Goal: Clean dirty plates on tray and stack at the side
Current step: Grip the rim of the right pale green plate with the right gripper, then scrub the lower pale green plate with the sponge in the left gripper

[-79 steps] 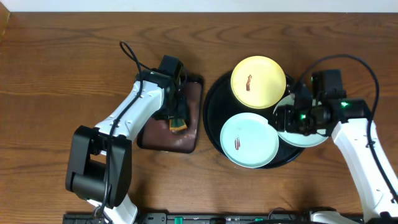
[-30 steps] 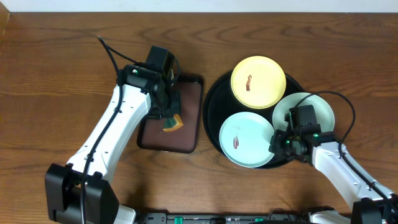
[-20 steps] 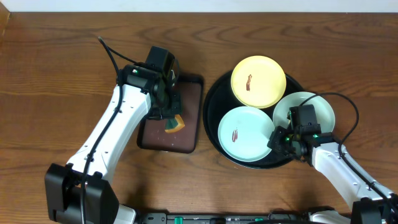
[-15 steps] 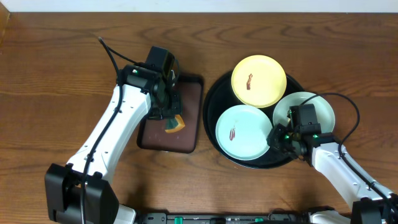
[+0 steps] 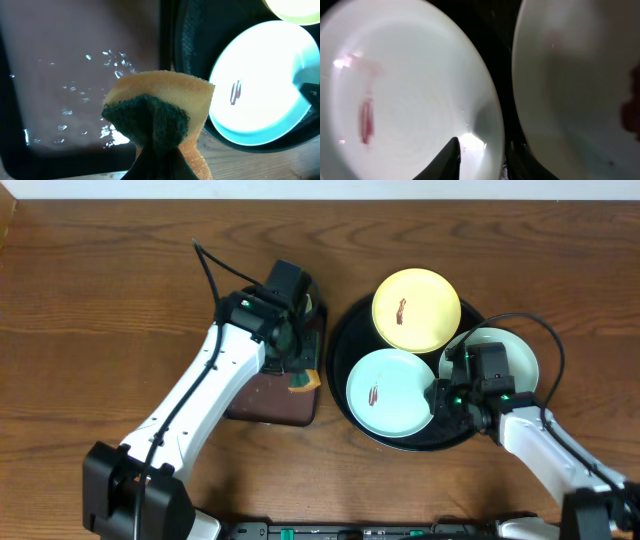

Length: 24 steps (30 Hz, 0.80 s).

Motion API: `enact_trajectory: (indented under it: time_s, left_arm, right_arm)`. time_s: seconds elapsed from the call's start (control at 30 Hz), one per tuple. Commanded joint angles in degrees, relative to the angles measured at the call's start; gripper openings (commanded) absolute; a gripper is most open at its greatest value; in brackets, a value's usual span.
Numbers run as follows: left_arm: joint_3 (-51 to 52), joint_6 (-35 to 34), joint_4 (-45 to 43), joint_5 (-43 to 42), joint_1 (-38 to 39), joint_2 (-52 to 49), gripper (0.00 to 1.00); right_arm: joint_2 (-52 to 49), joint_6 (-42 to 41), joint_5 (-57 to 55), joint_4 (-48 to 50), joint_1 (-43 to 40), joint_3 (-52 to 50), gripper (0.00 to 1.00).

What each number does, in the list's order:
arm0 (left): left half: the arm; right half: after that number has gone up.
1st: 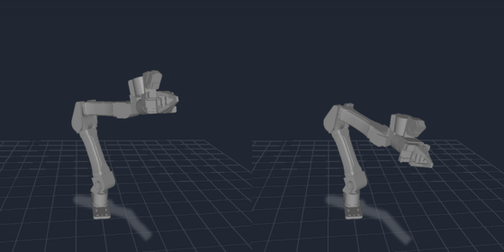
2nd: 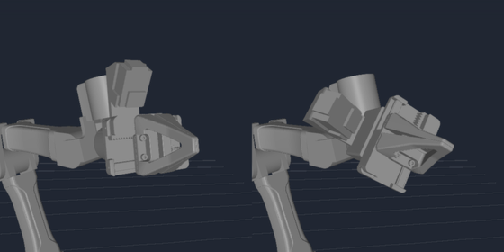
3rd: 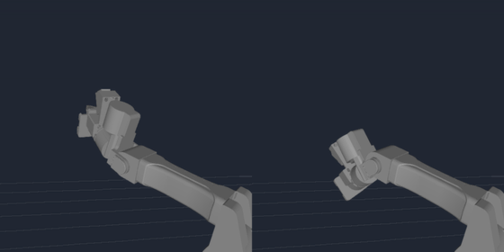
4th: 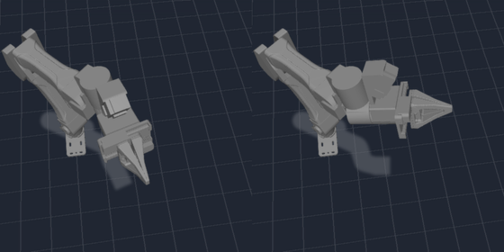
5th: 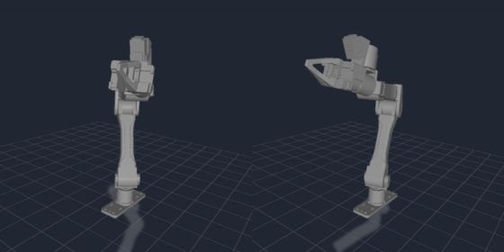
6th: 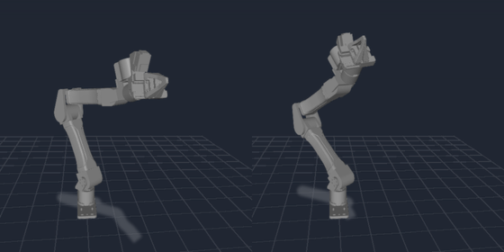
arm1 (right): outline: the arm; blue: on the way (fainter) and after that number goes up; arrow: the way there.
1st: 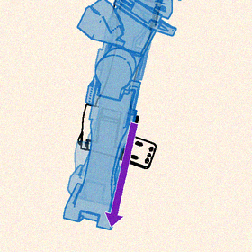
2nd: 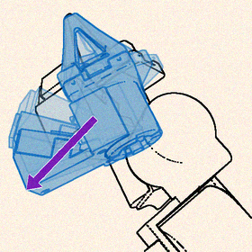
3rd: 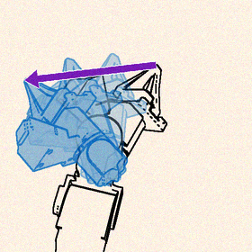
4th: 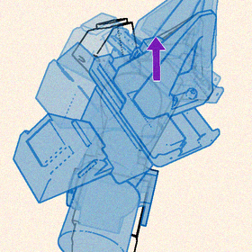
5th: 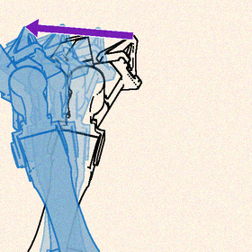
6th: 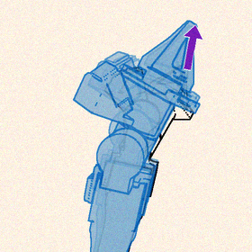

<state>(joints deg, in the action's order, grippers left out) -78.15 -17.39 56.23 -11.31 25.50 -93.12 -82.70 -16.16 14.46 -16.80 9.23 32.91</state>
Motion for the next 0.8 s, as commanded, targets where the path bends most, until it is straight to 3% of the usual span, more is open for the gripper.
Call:
enact_trajectory:
  time_s: [0.0,0.03,0.1,0.27,0.6,0.77]
  left_arm:
    - [-1.3,-1.4,-0.4,-0.3,1.6,0.8,0.08]
    - [-1.1,-3.8,-3.1,-0.3,4.0,0.4,0.07]
    - [-0.8,-4.4,-5.9,-0.3,5.6,-0.3,0.08]
    - [-0.7,-5.9,-13.4,-5.3,10.3,-5.3,0.07]
    - [-0.7,-16.6,-22.0,-9.3,17.1,-19.6,0.07]
    - [-0.7,-15.1,-23.3,-7.5,15.8,-27.0,0.07]
  right_arm:
    - [-4.8,1.1,0.4,0.8,0.6,-0.1,0.21]
    - [-7.5,-2.1,0.2,2.2,0.6,-0.1,0.07]
    - [-7.4,-3.9,-1.2,2.3,0.6,-0.1,0.01]
    - [-7.2,-5.3,-1.4,2.1,0.6,-0.1,0.01]
    - [-7.2,-5.3,-1.3,0.7,0.6,-0.1,0.01]
    - [-7.2,-5.3,-1.3,0.5,0.6,-0.1,0.01]
